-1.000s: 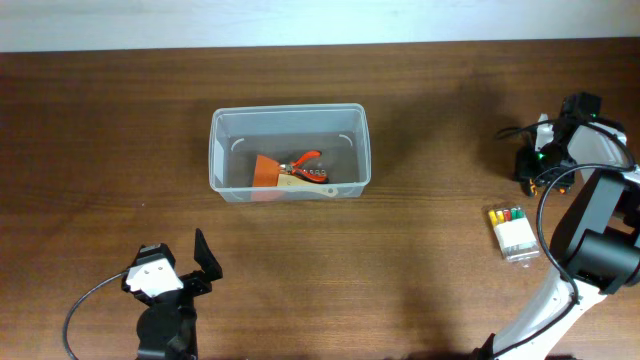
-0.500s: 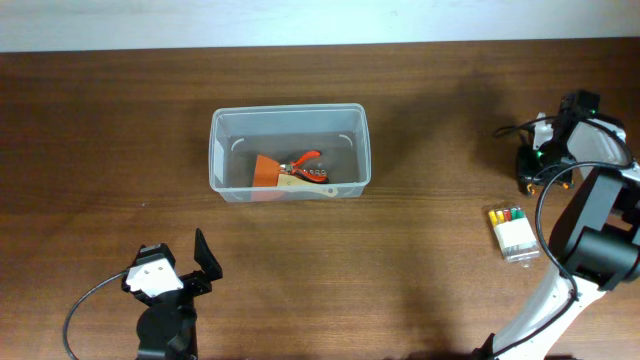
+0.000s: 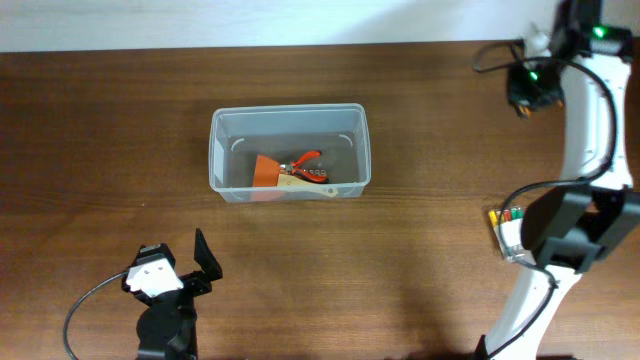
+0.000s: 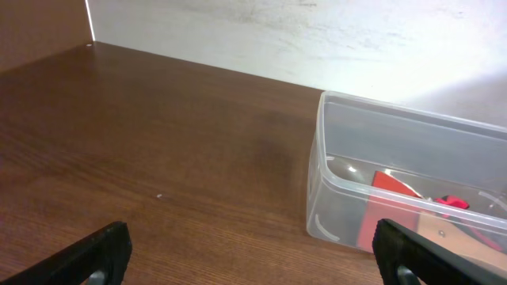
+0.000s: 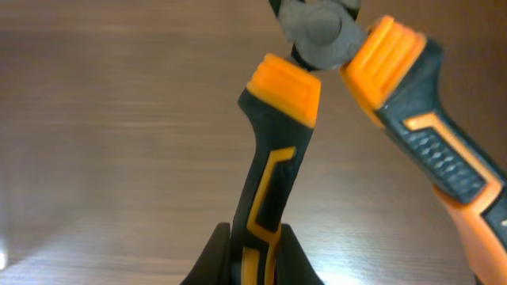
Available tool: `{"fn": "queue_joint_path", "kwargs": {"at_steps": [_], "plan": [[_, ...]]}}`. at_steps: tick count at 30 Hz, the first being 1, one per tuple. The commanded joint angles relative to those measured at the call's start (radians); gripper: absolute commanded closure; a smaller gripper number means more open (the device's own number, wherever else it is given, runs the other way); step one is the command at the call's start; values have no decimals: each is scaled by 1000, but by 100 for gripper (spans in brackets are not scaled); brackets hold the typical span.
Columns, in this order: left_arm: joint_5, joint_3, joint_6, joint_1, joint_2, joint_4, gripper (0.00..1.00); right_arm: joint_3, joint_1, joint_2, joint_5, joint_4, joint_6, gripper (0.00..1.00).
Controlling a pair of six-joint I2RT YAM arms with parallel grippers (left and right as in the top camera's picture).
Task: Pack container
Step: 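Carry the orange-black pliers into the container and release them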
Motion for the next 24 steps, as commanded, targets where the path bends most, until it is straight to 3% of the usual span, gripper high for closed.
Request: {"fn": "queue_joint_path", "kwargs": {"at_steps": [1,12,18,24], "plan": [[-3,-3,9,-3,-5,-2,1,145,146,-22,-35,-62,-49,96],[-3,-3,9,-3,-5,-2,1,196,661,-18,-22,-145,-162,96],[-3,-3,9,-3,-5,-2,1,135,787,-14,-20,-143,-262,96],[-3,-3,9,-3,-5,-2,1,-50,797,-14,-20,-44,-291,96]]}}
